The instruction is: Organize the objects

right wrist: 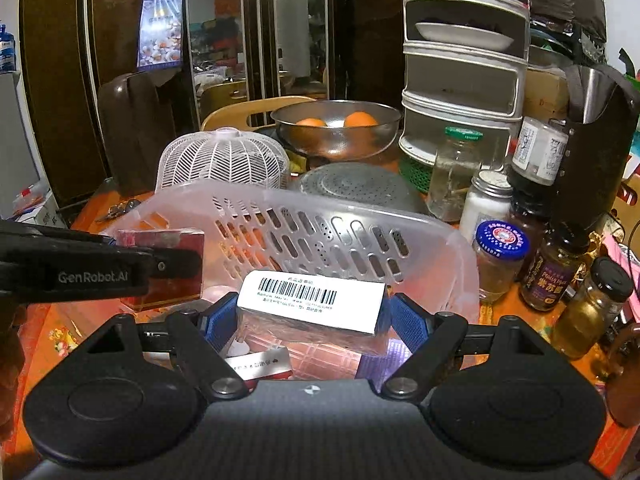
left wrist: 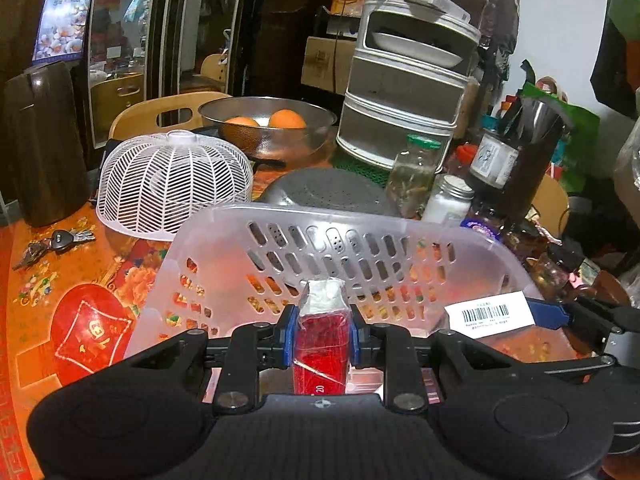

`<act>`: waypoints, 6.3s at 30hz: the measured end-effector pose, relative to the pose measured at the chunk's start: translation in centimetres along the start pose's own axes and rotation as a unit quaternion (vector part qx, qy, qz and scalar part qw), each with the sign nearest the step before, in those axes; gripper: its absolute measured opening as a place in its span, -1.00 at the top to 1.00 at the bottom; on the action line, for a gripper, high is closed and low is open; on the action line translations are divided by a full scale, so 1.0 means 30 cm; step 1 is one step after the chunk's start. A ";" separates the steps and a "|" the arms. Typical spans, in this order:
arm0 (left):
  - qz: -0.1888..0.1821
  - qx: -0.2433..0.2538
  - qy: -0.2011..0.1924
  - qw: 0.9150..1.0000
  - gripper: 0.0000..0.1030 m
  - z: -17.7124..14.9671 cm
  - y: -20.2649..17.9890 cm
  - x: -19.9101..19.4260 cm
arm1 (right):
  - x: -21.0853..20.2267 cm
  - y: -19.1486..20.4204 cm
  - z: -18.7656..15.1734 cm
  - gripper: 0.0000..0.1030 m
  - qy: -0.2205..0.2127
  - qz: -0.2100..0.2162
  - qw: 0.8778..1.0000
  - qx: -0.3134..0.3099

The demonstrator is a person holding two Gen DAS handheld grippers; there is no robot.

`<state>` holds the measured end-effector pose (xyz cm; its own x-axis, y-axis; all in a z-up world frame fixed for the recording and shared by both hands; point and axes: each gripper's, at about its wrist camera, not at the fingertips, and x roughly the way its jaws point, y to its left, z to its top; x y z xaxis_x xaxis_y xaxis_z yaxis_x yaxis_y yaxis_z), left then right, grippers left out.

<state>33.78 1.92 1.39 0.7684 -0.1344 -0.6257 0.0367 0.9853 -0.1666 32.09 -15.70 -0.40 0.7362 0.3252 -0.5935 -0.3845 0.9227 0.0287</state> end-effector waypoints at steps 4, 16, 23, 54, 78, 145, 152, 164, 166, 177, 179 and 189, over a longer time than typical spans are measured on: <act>-0.006 0.004 -0.002 1.000 0.43 -0.011 0.002 0.008 | 0.002 0.000 -0.007 -0.65 -0.006 0.001 1.000 -0.003; -0.025 0.010 -0.087 0.996 -0.35 -0.061 0.008 -0.160 | -0.100 -0.030 -0.028 -1.00 -0.065 0.006 0.998 0.012; -0.037 0.027 -0.166 0.985 -0.68 -0.231 0.039 -0.402 | -0.309 -0.035 -0.133 -1.00 -0.136 0.022 0.990 0.037; 0.067 0.055 -0.016 0.996 -0.07 -0.529 0.057 -0.075 | -0.325 0.081 -0.679 -1.00 -0.082 0.035 0.992 0.087; 0.077 -0.008 -0.069 0.995 0.24 -0.536 0.183 -0.166 | -0.082 0.321 -0.484 -0.92 0.045 0.034 0.998 -0.031; -0.033 0.032 -0.076 0.996 0.24 -0.009 -0.048 -0.344 | -0.302 -0.032 0.014 -0.35 -0.078 0.031 0.996 0.018; -0.023 0.013 -0.002 1.000 0.24 0.053 -0.022 -0.106 | -0.114 -0.055 0.037 -0.35 -0.013 0.017 1.000 0.006; -0.012 -0.005 0.039 0.999 0.23 0.010 0.036 0.044 | 0.025 -0.035 0.008 -0.35 0.044 0.011 0.999 -0.020; -0.009 0.000 0.040 0.999 0.23 0.003 0.034 0.055 | 0.030 -0.037 0.005 -0.36 0.043 0.013 0.999 -0.016; -0.020 0.009 -0.025 0.999 -0.78 -0.023 0.024 -0.038 | -0.042 -0.057 -0.007 -1.00 -0.006 0.014 1.000 -0.004; -0.008 0.017 -0.045 0.999 -0.97 -0.028 0.020 -0.082 | -0.074 -0.068 -0.009 -1.00 -0.022 0.014 1.000 0.004; -0.021 0.036 -0.042 0.998 -0.97 -0.092 0.013 -0.242 | -0.261 -0.027 -0.065 -1.00 -0.046 -0.029 0.998 -0.022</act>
<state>26.45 2.98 3.77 0.8163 -0.1702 -0.5520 0.1141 0.9843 -0.1347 25.54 -19.40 2.65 0.8050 0.2909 -0.5171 -0.3622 0.9313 -0.0398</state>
